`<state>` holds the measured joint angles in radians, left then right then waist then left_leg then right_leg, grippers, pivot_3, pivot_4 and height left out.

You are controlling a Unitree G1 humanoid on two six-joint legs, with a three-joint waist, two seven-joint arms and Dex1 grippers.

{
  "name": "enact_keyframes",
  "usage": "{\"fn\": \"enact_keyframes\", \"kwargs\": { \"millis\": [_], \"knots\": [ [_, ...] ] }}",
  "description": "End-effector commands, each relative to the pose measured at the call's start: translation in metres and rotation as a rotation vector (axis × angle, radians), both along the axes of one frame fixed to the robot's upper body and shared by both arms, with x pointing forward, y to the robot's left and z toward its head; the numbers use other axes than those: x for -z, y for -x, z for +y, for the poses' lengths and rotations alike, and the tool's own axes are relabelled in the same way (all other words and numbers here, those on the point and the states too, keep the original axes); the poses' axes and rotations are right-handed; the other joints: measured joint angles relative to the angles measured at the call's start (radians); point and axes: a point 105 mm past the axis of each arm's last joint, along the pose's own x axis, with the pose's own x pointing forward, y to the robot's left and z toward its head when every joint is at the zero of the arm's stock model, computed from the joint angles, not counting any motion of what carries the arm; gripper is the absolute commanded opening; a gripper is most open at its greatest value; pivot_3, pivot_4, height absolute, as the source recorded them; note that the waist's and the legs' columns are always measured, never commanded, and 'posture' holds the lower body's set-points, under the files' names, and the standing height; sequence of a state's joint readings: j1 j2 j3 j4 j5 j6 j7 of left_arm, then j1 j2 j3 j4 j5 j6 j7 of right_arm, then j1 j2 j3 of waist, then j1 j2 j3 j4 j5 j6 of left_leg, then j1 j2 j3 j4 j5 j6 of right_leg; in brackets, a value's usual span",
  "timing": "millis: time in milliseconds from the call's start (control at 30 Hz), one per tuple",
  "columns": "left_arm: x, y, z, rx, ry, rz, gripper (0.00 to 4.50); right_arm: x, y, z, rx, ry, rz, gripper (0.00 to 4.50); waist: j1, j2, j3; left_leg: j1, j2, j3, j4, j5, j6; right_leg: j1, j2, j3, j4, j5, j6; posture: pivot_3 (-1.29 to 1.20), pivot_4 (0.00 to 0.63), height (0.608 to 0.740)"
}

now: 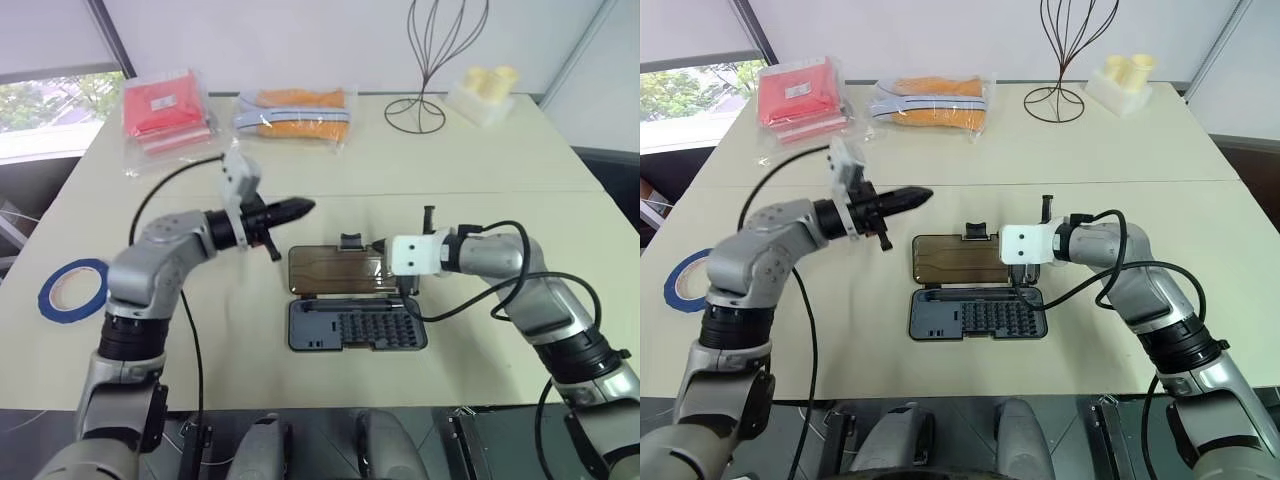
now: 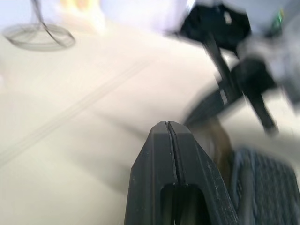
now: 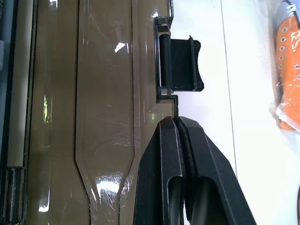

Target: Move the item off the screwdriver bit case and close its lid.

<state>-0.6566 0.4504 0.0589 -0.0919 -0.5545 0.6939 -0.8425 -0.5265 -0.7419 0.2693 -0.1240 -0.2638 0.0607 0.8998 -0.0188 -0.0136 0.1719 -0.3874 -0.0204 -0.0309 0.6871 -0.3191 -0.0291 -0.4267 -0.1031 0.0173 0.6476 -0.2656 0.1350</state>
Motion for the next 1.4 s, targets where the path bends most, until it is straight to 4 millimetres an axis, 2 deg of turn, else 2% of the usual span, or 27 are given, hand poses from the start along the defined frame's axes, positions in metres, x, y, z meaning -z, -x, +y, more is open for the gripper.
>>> {"fn": "enact_keyframes", "kwargs": {
  "millis": [33,100,233,400,567,800,1167,1200,1233,1400],
  "knots": [
    [-0.028,-0.012,0.023,-0.078,0.065,-0.042,0.00,-0.022,0.002,0.008,-0.011,-0.037,-0.103,0.02,-0.002,0.000,0.000,0.000,0.000,0.000,0.000,0.000,-0.001,0.000,0.000,0.000,0.000,0.000,0.000,0.00,0.150,0.740],
    [-0.024,-0.017,0.029,-0.106,0.029,-0.042,0.00,-0.024,0.002,0.010,-0.011,-0.047,-0.111,0.02,-0.003,0.000,0.000,0.000,0.000,0.000,0.000,0.000,-0.001,0.000,0.000,0.000,0.000,0.000,0.000,0.00,0.150,0.740],
    [0.011,-0.029,0.038,-0.160,-0.088,0.008,0.00,-0.027,0.003,0.011,-0.010,-0.045,-0.128,0.02,0.000,0.000,0.000,0.000,0.000,0.000,0.000,0.001,-0.001,0.000,0.000,0.000,0.000,0.000,0.000,0.00,0.150,0.740],
    [0.054,-0.027,0.030,-0.110,-0.202,0.051,0.00,-0.029,0.002,0.012,-0.001,-0.052,-0.133,0.02,0.001,0.000,0.000,0.000,0.000,0.000,0.000,0.001,-0.001,0.000,0.000,0.000,0.000,0.000,0.000,0.00,0.150,0.740],
    [0.078,-0.026,0.022,-0.065,-0.247,0.077,0.00,-0.031,0.002,0.014,0.002,-0.060,-0.134,0.02,0.002,0.000,0.000,0.000,0.000,0.000,0.000,0.001,-0.001,0.000,0.000,0.000,0.000,0.000,0.000,0.00,0.150,0.740],
    [0.092,-0.020,0.015,0.005,-0.275,0.103,0.00,-0.032,0.001,0.014,0.005,-0.061,-0.139,0.02,0.001,0.000,0.000,0.000,0.000,0.000,0.000,0.001,-0.001,0.000,0.000,0.000,0.000,0.000,0.000,0.00,0.150,0.740],
    [0.093,-0.017,0.010,0.034,-0.254,0.113,0.00,-0.033,0.002,0.014,0.010,-0.057,-0.136,0.02,0.001,0.000,0.000,0.000,0.000,0.000,0.000,0.001,-0.001,0.000,0.000,0.000,0.000,0.000,0.000,0.00,0.150,0.740],
    [0.093,-0.018,0.010,0.034,-0.252,0.113,0.00,-0.034,0.001,0.014,0.011,-0.057,-0.137,0.55,0.001,0.000,0.000,0.000,0.000,0.000,0.000,0.001,-0.001,0.000,0.000,0.000,0.000,0.000,0.000,0.00,0.150,0.740],
    [0.093,-0.018,0.009,0.033,-0.251,0.113,0.00,-0.034,0.001,0.014,0.013,-0.058,-0.138,0.82,0.001,0.000,0.000,0.000,0.000,0.000,0.000,0.001,-0.001,0.000,0.000,0.000,0.000,0.000,0.000,0.00,0.150,0.740],
    [0.092,-0.018,0.007,0.042,-0.241,0.113,0.00,-0.049,-0.003,0.008,0.039,-0.065,-0.158,3.37,0.001,0.000,0.000,0.000,0.000,0.000,0.000,0.001,-0.001,0.000,0.000,0.000,0.000,0.000,0.000,0.00,0.150,0.740]
  ]
}}
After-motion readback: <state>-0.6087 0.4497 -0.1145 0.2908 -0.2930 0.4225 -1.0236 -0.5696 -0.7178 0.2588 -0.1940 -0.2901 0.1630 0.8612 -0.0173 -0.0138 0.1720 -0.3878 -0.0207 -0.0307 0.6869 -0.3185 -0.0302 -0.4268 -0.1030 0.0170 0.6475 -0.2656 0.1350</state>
